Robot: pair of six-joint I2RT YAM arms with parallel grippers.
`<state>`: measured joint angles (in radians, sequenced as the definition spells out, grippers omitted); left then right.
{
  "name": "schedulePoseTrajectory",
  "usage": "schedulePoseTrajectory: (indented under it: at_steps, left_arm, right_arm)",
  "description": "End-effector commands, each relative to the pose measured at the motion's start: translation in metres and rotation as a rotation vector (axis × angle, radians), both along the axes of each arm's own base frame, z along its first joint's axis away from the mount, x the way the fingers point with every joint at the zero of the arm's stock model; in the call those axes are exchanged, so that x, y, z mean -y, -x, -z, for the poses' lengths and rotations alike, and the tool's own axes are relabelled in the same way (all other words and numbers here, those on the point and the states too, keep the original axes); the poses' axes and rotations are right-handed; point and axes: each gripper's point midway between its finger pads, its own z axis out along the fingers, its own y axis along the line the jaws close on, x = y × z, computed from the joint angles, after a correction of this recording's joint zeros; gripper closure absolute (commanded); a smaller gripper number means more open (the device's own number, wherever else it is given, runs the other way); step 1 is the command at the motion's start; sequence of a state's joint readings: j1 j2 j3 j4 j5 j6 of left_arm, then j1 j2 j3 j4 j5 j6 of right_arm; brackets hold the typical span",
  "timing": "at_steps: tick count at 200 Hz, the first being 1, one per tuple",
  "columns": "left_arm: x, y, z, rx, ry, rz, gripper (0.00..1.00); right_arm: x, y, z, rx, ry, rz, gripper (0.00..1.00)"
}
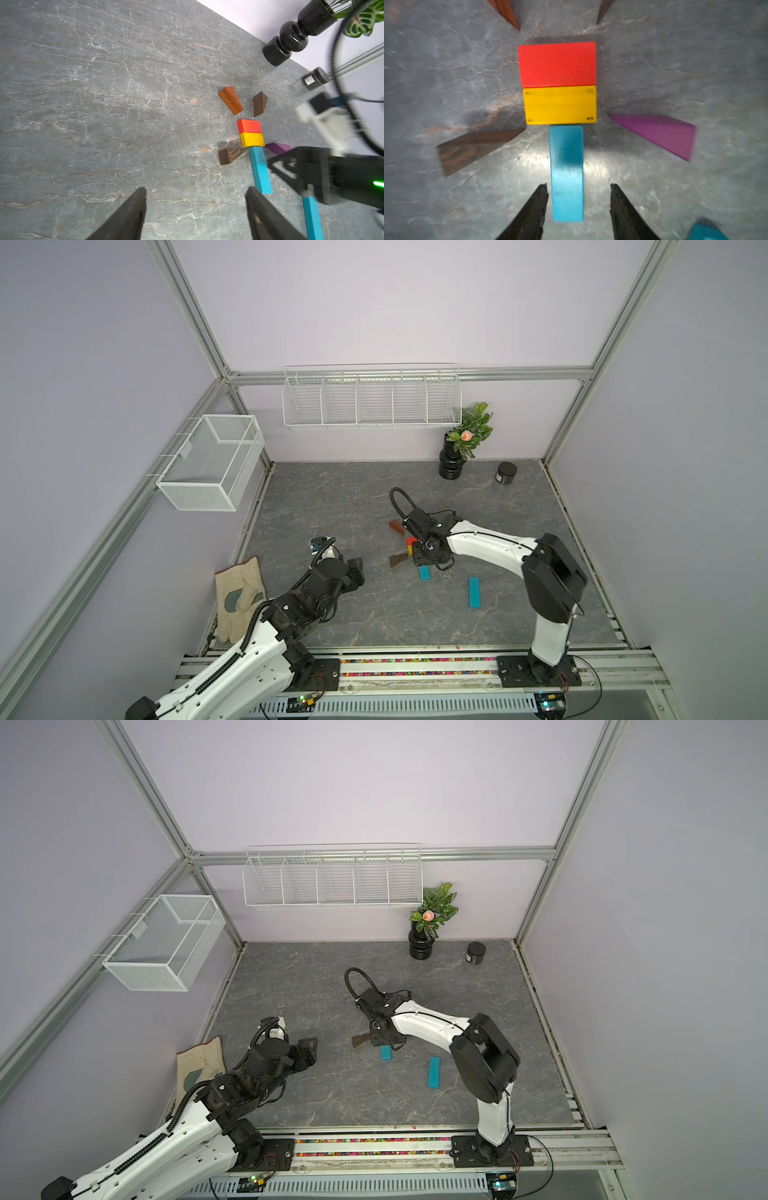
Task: Assemble a small pinwheel with building blocks
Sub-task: Assemble the building block at the center of the board.
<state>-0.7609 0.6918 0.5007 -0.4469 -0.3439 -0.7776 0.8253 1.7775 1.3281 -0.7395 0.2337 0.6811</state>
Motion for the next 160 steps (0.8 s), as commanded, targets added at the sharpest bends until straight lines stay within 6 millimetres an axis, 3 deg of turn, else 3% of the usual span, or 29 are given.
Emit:
schedulePoseTrajectory:
  at_steps: [1,22,66,128,160]
  left_arm:
    - [-0.006,0.0,0.0,-0.002,-0.005,-0.028,0.23]
    - [-0.005,0.0,0.001,-0.005,-0.006,-0.025,0.23]
    - [-0.001,-0.004,-0.002,0.0,-0.003,-0.02,0.23]
    - [0.004,-0.004,-0.002,-0.014,0.0,-0.006,0.23]
    - [0.004,-0.005,-0.002,-0.016,-0.003,-0.007,0.23]
  right_arm:
    - [0.039,0.021,-0.031,0.042,0.018,0.078,0.45]
    - [0.071,0.045,-0.024,0.027,0.032,0.139,0.44]
    - [0.118,0.089,0.026,-0.078,0.064,0.239,0.43]
    - [0.133,0.088,0.049,-0.118,0.052,0.28,0.44]
    - [0.135,0.086,0.066,-0.147,0.041,0.287,0.5]
